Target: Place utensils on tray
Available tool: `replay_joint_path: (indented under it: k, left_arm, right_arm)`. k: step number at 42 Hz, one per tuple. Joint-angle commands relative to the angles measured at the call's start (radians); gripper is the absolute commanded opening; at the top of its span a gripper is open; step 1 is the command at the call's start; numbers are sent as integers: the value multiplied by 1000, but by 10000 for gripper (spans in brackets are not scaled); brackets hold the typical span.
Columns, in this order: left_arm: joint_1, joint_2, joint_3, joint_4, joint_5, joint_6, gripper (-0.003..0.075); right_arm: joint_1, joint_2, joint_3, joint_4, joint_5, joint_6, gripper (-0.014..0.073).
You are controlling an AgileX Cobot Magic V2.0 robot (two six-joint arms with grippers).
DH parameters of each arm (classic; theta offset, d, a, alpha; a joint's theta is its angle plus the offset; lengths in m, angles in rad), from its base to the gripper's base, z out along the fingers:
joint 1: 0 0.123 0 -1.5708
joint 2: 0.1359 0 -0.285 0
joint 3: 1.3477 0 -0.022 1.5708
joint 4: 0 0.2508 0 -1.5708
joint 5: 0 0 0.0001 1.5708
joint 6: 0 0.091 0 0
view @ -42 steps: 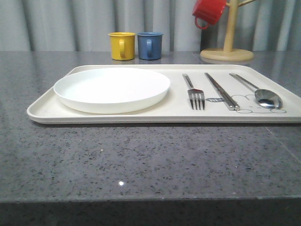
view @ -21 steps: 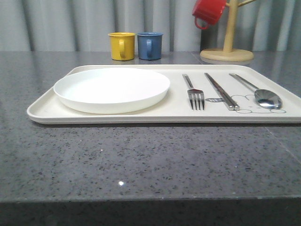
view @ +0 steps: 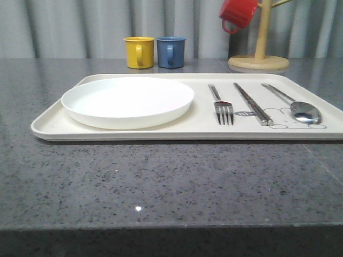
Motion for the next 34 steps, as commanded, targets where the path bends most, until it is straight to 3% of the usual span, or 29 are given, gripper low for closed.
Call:
replay_joint_path:
  k: [1,9,22,29,34]
  left_arm:
    - [-6,5,-26,5,-78,-11,311]
    - [-6,5,-26,5,-78,-11,311]
    - [-6,5,-26,5,-78,-11,311]
    - [-6,5,-26,5,-77,-11,309]
    - [-6,5,-26,5,-77,-11,216]
  right_arm:
    - [-1,7,-20,-7,-72,3,316]
    - [-1,7,-20,-7,-71,3,271]
    - [-1,7,-20,-7,-71,3,-115]
    - [-1,7,-20,-7,-75,3,-113]
    - [-1,7,-20,-7,-87,3,-113]
